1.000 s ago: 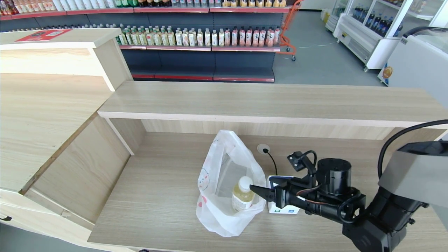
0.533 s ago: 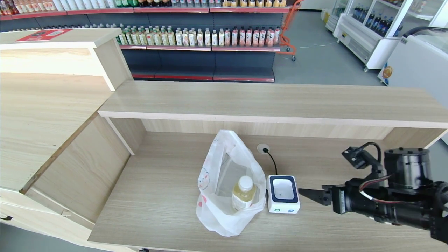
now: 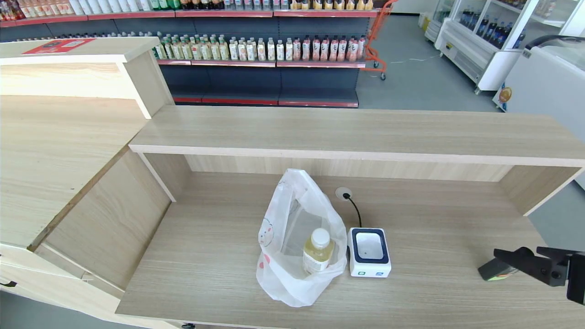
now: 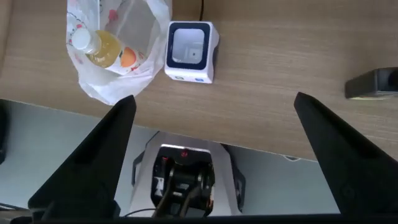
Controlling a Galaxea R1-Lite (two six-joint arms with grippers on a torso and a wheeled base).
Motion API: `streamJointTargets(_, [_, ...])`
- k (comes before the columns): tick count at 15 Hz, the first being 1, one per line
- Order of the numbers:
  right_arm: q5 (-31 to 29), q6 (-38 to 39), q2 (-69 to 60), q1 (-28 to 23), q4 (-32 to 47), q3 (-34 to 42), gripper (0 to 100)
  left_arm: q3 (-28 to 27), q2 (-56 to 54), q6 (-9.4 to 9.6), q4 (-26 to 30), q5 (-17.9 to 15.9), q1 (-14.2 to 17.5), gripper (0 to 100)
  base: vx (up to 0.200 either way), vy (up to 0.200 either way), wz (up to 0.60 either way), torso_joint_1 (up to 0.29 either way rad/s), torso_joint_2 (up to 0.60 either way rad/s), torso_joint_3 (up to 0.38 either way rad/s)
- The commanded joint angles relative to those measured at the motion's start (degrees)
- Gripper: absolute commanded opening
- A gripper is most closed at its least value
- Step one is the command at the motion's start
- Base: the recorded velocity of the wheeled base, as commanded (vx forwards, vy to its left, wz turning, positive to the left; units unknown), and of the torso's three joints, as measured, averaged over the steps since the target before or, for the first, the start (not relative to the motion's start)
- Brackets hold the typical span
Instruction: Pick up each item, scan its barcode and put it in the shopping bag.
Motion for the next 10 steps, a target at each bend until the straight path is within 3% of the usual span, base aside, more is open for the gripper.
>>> streamJointTargets(1, [-0.18, 0.9, -4.04, -1.25, 0.39, 0.25, 100, 0.01, -0.02, -0.02, -0.04, -0.02, 0.0, 100, 0.0, 0.0, 0.0, 0.0, 0.0, 0.0])
streamJointTargets(3, [-1.32, 1.25, -3.69, -4.33, 0.56, 0.25, 100, 0.01, -0.02, -0.11, -0.04, -0.02, 0.0, 100, 0.0, 0.0, 0.0, 0.0, 0.0, 0.0])
streamJointTargets(9, [-2.2, 1.25, -3.51, -7.32, 0.56, 2.72, 100, 0.01, -0.02, -0.28, -0.04, -0.02, 0.0, 100, -0.2, 0.0, 0.0, 0.009, 0.0, 0.002])
streamJointTargets(10, [-2.2, 1.25, -3.42, -7.32, 0.56, 3.07, 100, 0.01, -0.02, -0.2, -0.04, -0.02, 0.0, 100, 0.0, 0.0, 0.0, 0.0, 0.0, 0.0])
